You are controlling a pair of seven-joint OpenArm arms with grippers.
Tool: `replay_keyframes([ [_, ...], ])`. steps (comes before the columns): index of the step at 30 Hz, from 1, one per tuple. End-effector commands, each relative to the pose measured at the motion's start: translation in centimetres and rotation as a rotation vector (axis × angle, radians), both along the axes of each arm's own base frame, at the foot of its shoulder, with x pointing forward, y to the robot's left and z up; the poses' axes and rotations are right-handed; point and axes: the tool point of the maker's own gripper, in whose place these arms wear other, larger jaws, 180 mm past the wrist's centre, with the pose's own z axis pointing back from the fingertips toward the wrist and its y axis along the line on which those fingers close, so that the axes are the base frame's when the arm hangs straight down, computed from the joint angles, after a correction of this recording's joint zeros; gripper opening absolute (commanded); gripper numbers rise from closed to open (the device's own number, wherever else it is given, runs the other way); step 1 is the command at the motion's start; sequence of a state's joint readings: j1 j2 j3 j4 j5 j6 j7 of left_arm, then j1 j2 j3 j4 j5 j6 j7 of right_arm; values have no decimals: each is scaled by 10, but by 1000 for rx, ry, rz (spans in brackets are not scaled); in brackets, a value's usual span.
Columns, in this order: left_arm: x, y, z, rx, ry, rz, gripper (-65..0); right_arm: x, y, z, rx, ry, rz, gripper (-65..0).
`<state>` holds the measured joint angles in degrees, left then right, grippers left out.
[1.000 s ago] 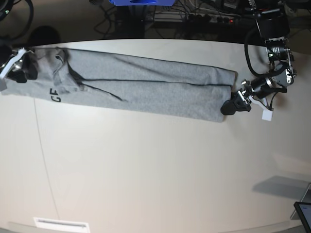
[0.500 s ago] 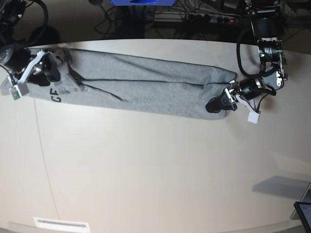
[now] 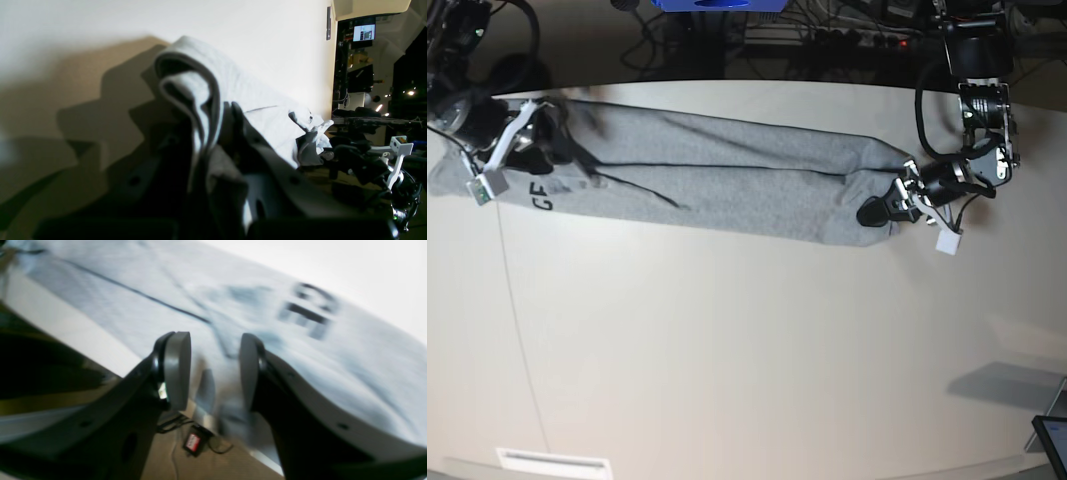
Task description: Fold the T-shirt properly
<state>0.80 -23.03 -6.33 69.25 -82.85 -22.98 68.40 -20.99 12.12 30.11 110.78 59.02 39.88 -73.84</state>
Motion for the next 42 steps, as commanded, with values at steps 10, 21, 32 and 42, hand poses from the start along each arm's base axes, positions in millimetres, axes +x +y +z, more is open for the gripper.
replay_keyframes([
  [10,14,-7,35,53,-57,-27,-650,9,21,-4,108,-25,3,-412],
  [21,19,-13,50,61,-101,-46,-650,6,-5,-61,206,138,-125,-640],
  [32,25,-42,91,37,-206,-89,-650,2,-11,-83,242,212,-168,-649],
  [42,16,-106,88,-98,-134,-154,-650,0,-10,-85,242,221,-164,-649],
])
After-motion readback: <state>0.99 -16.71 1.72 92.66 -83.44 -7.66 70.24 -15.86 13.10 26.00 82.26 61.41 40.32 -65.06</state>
